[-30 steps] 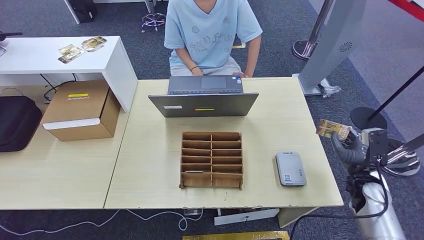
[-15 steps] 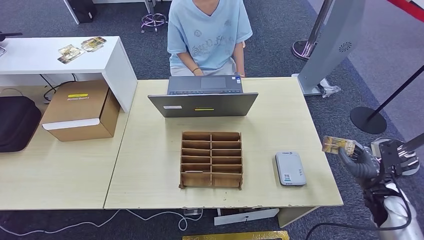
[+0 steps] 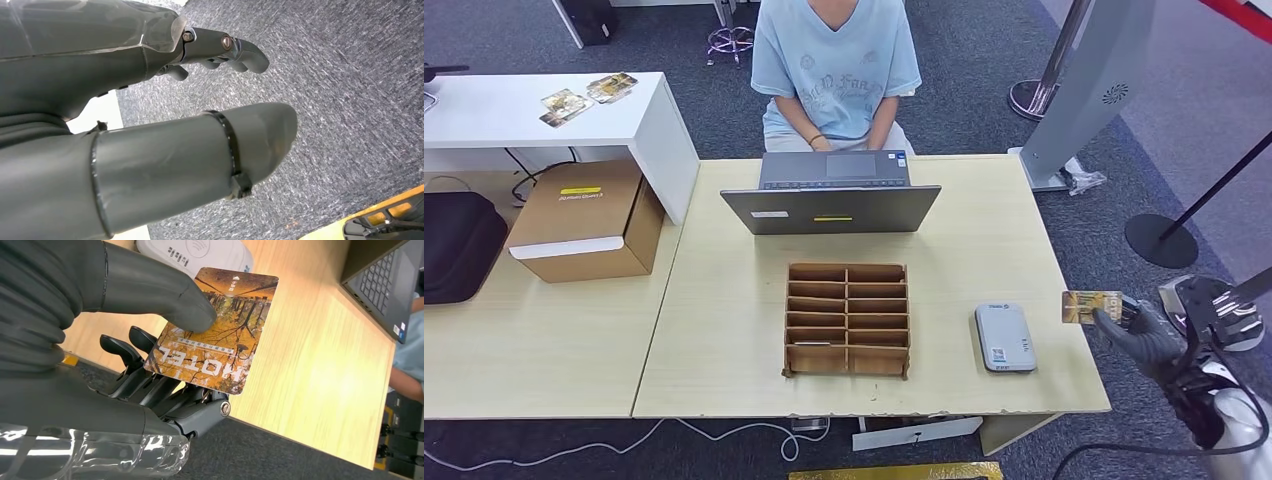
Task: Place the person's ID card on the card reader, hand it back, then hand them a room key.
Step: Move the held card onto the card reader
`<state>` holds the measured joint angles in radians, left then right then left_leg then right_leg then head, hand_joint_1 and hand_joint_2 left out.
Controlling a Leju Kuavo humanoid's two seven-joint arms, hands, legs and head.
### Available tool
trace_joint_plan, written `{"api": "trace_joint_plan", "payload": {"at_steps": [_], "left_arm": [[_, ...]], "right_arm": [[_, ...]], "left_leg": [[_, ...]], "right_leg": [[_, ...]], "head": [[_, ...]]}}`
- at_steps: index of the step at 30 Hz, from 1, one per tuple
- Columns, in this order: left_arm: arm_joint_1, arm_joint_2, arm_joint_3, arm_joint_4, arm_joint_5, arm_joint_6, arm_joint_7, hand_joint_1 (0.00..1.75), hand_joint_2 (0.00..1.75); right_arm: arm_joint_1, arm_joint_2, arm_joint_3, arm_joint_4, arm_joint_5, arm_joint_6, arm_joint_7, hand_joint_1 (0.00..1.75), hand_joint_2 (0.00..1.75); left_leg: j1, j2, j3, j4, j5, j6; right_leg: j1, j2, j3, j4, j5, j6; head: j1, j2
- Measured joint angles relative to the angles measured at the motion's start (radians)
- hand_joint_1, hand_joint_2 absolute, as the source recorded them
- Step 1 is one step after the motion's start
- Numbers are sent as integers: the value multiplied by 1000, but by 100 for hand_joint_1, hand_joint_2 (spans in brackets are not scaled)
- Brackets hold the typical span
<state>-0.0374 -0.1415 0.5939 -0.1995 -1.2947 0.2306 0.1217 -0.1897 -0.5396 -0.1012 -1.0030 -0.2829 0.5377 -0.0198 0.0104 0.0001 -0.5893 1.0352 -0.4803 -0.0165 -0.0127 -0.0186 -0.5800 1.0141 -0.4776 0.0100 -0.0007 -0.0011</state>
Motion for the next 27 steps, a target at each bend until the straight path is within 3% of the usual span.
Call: {"api": "trace_joint_plan", "payload": {"at_steps": [10,18,27], "left_arm": [[-1,3,0,0,-6,-9,0,0,0],[-2,7,1,0,-12,-15,0,0,0],[-3,8,2,0,-13,-24,-1,0,0]], "right_arm": [[-5,13,103,59,-38,52,-49,175,175],[-69,37,211,111,-48,76,-61,175,175],[-113,80,311,157,-5,43,-83,175,175]], "left_leg": [[0,0,0,0,0,0],[0,1,0,0,0,0],[0,1,0,0,0,0]], "right_leg": [[0,0,0,0,0,0],[0,1,0,0,0,0],[0,1,0,0,0,0]], "head": [[0,0],[0,0],[0,0]]}}
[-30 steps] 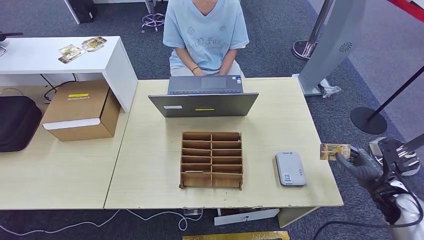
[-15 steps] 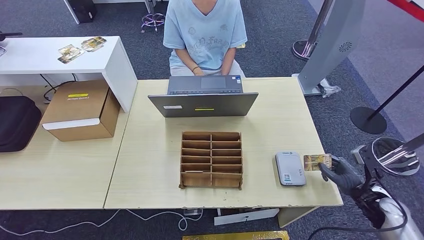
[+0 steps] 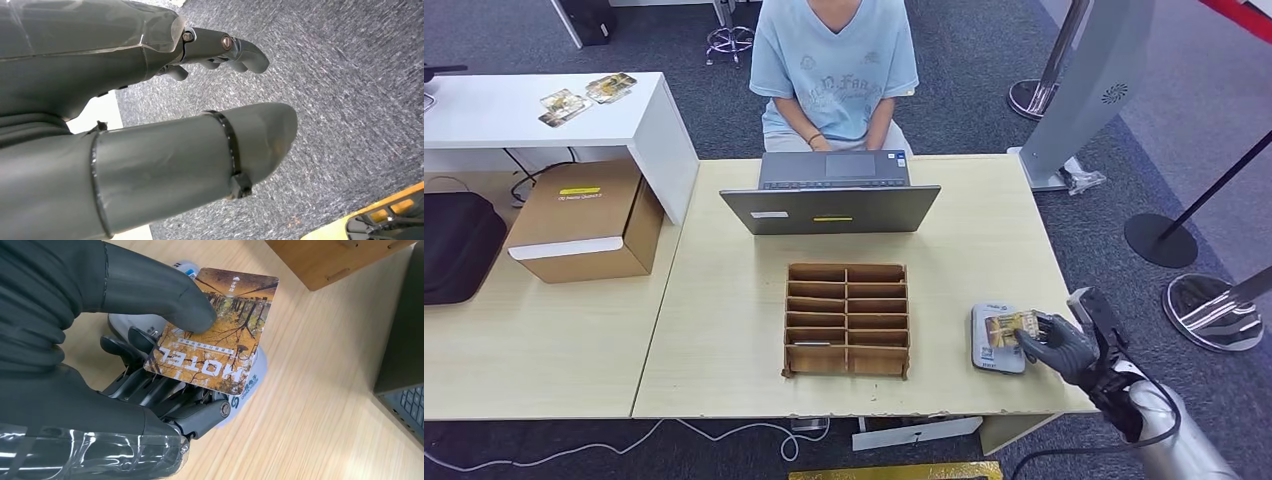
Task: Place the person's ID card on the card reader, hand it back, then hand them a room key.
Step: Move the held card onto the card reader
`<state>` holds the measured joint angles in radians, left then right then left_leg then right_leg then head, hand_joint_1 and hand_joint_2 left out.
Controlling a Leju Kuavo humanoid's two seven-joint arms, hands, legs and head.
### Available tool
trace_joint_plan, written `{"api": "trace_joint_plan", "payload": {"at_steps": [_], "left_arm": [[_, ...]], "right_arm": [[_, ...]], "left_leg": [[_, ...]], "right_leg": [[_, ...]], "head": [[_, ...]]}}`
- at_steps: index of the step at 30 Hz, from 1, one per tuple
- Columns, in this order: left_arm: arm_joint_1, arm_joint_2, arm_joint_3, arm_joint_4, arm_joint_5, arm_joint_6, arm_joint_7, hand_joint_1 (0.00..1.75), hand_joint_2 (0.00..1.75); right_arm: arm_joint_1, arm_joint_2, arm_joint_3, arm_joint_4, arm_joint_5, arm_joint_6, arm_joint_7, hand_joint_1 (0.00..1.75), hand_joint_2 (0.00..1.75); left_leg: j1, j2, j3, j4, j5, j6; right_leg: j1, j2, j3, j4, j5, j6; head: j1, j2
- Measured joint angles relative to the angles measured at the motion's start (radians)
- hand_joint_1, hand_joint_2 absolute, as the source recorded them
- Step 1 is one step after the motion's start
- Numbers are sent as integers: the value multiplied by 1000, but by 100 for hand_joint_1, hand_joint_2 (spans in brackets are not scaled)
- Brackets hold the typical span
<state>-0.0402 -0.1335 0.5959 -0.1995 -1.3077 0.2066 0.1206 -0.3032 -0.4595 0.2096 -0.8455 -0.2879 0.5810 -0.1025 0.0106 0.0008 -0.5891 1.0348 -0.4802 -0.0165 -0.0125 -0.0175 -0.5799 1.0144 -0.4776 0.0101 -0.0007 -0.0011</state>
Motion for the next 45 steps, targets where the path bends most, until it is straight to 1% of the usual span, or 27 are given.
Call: {"api": "trace_joint_plan", "payload": {"at_steps": [7,18,27,36,45], "left_arm": [[1,0,0,0,-1,-3,1,0,0],[1,0,4,0,-1,-6,1,0,0],[1,0,7,0,-4,-2,1,0,0],[0,-2,8,0,-3,9,1,0,0],[0,-4,8,0,-9,9,1,0,0]], "right_arm": [[-24,19,25,20,27,-29,3,175,175],[-40,22,33,37,38,-69,10,175,175],[-40,22,24,55,43,-144,10,175,175],[-51,21,11,59,54,-152,28,175,175],[-69,21,16,69,91,-165,27,175,175]], "left_leg": [[0,0,0,0,0,0],[0,0,1,0,0,0],[0,0,0,0,0,0],[0,0,0,0,0,0],[0,0,0,0,0,0]], "right_leg": [[0,0,0,0,0,0],[0,0,0,0,0,0],[0,0,0,0,0,0],[0,0,0,0,0,0],[0,0,0,0,0,0]], "head": [[0,0],[0,0],[0,0],[0,0],[0,0]]}}
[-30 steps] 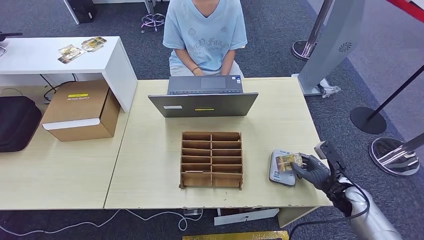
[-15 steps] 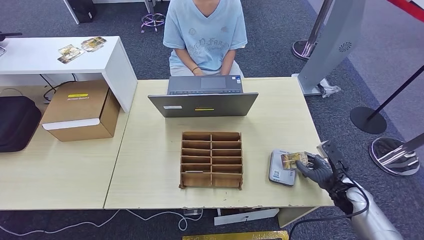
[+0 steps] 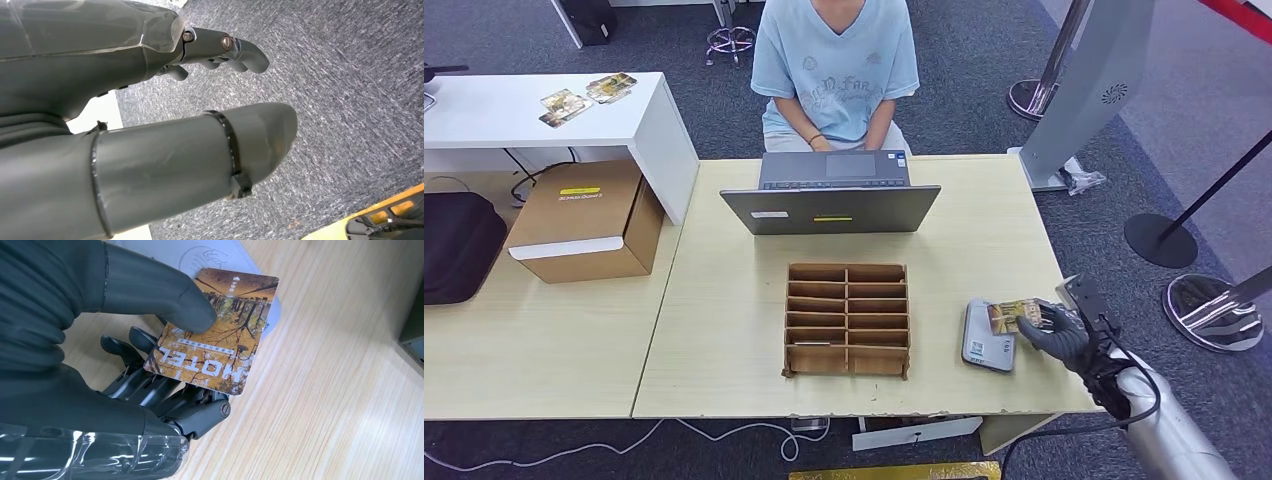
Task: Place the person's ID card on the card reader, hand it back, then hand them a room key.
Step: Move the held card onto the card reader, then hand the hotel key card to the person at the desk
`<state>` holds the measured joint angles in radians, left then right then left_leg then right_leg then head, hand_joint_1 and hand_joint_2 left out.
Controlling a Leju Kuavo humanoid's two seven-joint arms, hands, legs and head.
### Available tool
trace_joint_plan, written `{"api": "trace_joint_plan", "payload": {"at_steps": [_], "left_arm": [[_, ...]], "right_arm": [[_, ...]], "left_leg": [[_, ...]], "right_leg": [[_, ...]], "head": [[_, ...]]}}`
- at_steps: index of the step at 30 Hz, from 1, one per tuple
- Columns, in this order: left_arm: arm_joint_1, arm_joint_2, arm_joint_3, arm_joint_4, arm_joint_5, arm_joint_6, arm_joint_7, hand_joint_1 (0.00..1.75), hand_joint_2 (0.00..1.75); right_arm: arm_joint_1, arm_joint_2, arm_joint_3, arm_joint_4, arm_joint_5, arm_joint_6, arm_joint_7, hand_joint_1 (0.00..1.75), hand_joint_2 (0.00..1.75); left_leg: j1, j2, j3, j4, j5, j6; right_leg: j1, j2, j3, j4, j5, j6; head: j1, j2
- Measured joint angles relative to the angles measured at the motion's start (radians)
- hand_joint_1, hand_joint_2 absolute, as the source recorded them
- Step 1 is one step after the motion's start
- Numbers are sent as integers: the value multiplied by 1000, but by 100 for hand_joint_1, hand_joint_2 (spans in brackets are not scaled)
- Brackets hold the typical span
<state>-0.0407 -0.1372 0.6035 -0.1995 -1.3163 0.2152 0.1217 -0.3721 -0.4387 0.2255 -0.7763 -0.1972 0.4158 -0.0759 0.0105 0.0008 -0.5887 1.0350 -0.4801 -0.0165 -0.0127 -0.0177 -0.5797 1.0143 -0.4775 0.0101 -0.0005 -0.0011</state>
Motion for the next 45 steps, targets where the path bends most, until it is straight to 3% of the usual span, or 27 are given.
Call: {"api": "trace_joint_plan", "payload": {"at_steps": [17,36,45], "left_arm": [[0,-1,0,0,-10,-8,3,0,0],[-2,-5,0,0,-20,-11,20,0,0],[-2,-7,0,0,-20,-12,18,0,0]], "right_arm": [[-15,-17,35,-2,54,58,33,175,175],[-104,-10,151,71,229,-22,72,175,175],[-115,-3,175,98,244,-44,54,175,175]], "left_leg": [[0,0,0,0,0,0],[0,2,5,0,0,0],[0,3,8,0,0,0]], "right_leg": [[0,0,0,0,0,0],[0,2,4,0,0,0],[0,3,7,-1,0,0]], "head": [[0,0],[0,0],[0,0]]}}
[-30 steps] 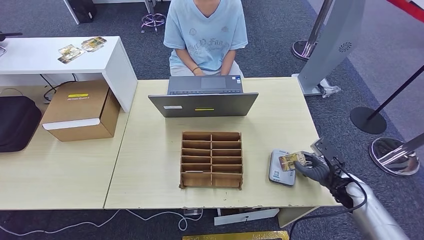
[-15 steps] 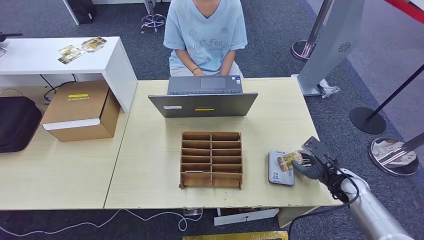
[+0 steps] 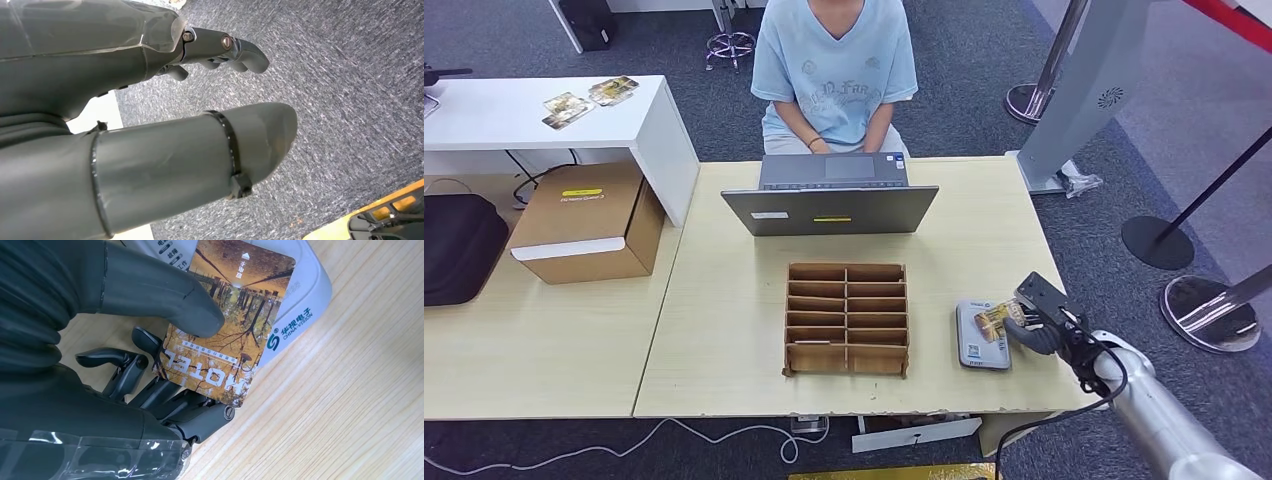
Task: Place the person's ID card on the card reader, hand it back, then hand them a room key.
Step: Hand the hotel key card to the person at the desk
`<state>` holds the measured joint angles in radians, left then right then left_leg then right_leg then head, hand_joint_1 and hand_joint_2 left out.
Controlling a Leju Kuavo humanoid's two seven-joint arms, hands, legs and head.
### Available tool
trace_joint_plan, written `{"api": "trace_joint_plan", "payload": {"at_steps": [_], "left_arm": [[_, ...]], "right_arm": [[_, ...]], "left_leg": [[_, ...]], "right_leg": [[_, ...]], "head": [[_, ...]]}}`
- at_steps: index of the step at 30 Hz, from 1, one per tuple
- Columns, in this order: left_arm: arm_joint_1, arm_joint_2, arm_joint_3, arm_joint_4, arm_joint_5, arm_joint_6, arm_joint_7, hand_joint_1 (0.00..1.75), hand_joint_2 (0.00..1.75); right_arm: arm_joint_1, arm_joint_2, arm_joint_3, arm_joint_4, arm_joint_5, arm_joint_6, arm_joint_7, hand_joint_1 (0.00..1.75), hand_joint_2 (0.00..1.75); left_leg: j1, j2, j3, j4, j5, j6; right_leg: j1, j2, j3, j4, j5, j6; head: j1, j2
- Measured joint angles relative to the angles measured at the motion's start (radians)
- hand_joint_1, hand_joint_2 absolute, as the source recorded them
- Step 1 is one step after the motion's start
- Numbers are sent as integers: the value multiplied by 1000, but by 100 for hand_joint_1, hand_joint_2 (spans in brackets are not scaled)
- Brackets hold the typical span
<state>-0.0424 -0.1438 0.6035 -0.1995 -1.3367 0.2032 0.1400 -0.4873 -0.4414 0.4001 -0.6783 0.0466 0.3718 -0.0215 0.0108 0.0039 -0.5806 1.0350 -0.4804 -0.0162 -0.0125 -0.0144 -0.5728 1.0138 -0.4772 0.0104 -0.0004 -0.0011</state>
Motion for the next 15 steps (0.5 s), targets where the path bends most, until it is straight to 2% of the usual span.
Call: {"api": "trace_joint_plan", "payload": {"at_steps": [15], "left_arm": [[0,0,0,0,-1,-5,0,0,0]], "right_arm": [[3,0,-1,6,-44,22,-16,175,175]], "left_leg": [[0,0,1,0,0,0]], "right_leg": [[0,0,1,0,1,1]], "head": [[0,0]]}}
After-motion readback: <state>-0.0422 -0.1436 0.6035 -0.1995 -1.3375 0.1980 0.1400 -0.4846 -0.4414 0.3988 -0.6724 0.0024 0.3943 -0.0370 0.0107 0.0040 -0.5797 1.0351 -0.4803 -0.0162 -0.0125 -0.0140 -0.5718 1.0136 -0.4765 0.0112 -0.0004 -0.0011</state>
